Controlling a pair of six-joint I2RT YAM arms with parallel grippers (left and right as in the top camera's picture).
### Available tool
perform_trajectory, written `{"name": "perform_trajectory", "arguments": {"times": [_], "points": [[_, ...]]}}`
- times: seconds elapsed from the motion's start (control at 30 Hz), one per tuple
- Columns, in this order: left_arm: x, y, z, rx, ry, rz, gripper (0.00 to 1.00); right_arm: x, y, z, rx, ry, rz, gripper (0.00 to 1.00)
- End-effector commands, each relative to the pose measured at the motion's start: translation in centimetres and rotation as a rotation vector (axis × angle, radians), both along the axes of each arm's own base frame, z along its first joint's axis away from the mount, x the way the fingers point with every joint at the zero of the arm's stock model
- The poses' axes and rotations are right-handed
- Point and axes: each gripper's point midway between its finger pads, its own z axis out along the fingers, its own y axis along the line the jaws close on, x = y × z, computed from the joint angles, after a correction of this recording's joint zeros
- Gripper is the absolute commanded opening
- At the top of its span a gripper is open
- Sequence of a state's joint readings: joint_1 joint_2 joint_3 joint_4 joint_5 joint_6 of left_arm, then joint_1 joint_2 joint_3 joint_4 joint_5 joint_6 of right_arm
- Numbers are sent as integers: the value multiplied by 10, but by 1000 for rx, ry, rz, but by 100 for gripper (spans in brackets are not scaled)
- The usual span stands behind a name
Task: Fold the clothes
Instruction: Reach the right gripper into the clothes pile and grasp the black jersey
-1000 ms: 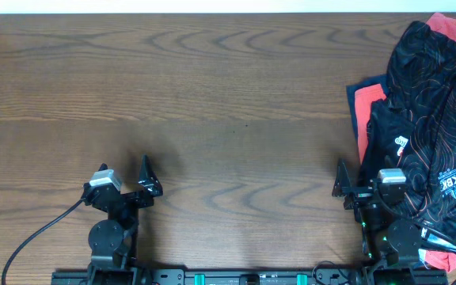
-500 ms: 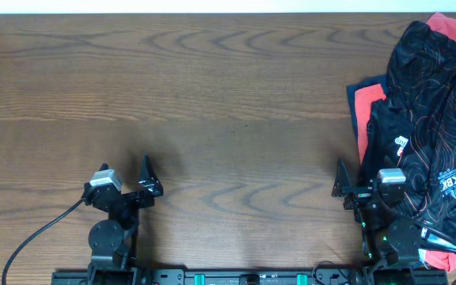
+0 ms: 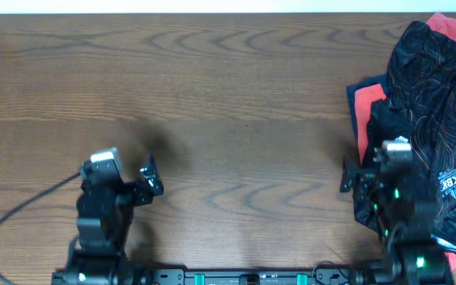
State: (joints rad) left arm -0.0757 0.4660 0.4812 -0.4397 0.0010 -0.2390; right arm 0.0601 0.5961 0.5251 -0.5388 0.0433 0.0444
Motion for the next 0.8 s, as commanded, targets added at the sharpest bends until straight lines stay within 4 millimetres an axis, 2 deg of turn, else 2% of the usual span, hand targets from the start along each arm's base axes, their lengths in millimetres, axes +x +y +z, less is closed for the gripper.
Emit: {"name": "perform_trajectory", "arguments": {"times": [0.0, 0.1, 0.2, 0.37, 0.47, 0.5, 0.53, 0.57, 0.7, 0.77], "points": [[7, -3, 7, -5, 99, -7, 98, 9, -8, -9, -31, 160, -44, 99], [9, -3, 2, 3, 217, -7, 98, 17, -9, -23, -47, 296, -48, 99], [12, -4, -4, 7, 288, -8, 98, 20, -11, -46, -64, 408, -55, 99], [13, -4, -15, 9, 334, -8, 98, 1, -40, -91, -78, 619, -274, 98], [13, -4, -15, 10, 336, -8, 98, -9, -45, -111, -55, 715, -314, 87], [13, -4, -15, 10, 336, -8, 98, -11, -44, -118, -44, 745, -312, 80], [13, -4, -15, 10, 336, -8, 98, -15, -43, -122, -36, 772, -311, 69], [13, -4, -15, 10, 336, -8, 98, -17, -43, -126, -33, 793, -310, 64], [13, -4, -15, 10, 336, -8, 98, -23, -42, -137, -38, 844, -310, 57], [13, -4, -15, 10, 336, -8, 98, -26, -42, -140, -41, 863, -310, 57]]}}
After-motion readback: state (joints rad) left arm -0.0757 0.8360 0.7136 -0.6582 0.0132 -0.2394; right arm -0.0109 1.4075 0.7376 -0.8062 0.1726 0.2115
